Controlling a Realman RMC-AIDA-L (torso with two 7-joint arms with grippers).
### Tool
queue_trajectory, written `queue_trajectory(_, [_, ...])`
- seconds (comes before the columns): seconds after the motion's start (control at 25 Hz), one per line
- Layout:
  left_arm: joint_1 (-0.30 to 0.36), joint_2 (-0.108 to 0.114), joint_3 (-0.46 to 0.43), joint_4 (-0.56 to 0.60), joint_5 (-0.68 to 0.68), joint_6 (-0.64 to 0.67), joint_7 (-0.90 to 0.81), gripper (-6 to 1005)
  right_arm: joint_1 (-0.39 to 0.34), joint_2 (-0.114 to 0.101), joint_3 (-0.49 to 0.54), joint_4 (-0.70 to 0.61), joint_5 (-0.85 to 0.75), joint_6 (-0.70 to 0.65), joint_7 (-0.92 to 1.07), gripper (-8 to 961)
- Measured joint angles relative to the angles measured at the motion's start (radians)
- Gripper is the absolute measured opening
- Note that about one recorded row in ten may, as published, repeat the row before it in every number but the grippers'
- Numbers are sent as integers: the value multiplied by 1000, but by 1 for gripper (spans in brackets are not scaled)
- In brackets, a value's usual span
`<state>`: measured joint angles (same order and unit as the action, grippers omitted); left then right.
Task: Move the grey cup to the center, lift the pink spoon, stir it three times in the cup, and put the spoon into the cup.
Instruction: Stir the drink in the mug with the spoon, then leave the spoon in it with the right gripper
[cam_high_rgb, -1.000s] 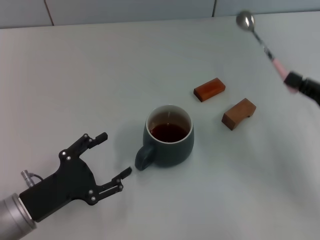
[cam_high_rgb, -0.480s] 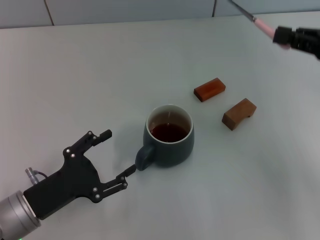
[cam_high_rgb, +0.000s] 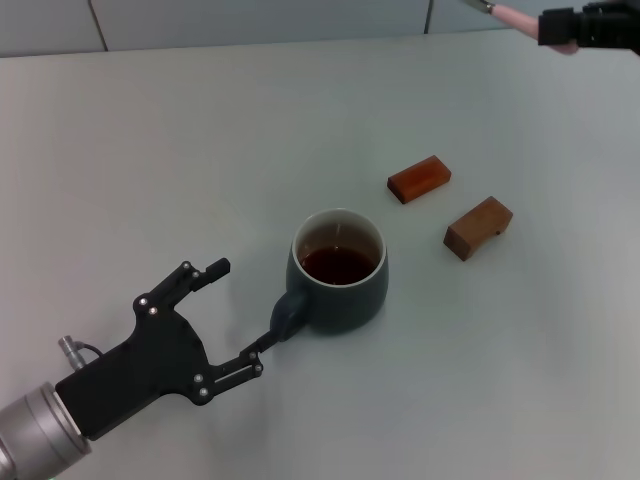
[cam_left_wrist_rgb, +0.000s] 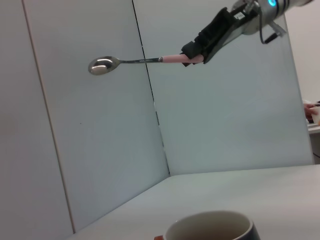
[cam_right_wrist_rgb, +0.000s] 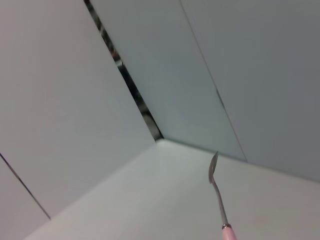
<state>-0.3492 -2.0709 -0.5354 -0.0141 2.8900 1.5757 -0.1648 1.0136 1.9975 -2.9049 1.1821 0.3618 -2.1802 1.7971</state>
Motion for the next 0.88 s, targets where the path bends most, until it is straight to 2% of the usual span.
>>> queue_trajectory(0.04, [0,0,0,0,0,0,0,857,0,0,0,0,0,0,0,116])
queue_trajectory(0.16, [1,0,0,-7,0,-5,0,857,78,-18,0,21,-129,-4,13,116])
queue_trajectory(0.32, [2,0,0,-12,-1,-17,1,857,133,-30,-1,19,-213,-5,18,115])
queue_trajectory(0.44, [6,0,-1,-13,-3,-22,6,857,184,-49,-1,17,-286,-7,20,115])
queue_trajectory(0.48, [8,0,-2,-14,-7,-23,13,857,220,-61,-1,14,-333,-8,27,115])
queue_trajectory(0.52, [8,0,-2,-14,-7,-23,13,857,220,-61,-1,14,-333,-8,27,115])
queue_trajectory(0.56, [9,0,-3,-14,-7,-24,18,857,262,-73,-1,6,-385,-8,34,115])
queue_trajectory(0.6, [9,0,-3,-14,-7,-24,18,857,262,-73,-1,6,-385,-8,34,115])
queue_trajectory(0.68, [14,0,-15,-22,-10,-32,39,857,322,-84,-1,-19,-452,-6,46,115])
queue_trajectory(0.72, [14,0,-15,-22,-10,-32,39,857,322,-84,-1,-19,-452,-6,46,115])
queue_trajectory(0.88, [19,0,-28,-34,-11,-37,52,857,407,-102,-2,-79,-554,-2,74,116])
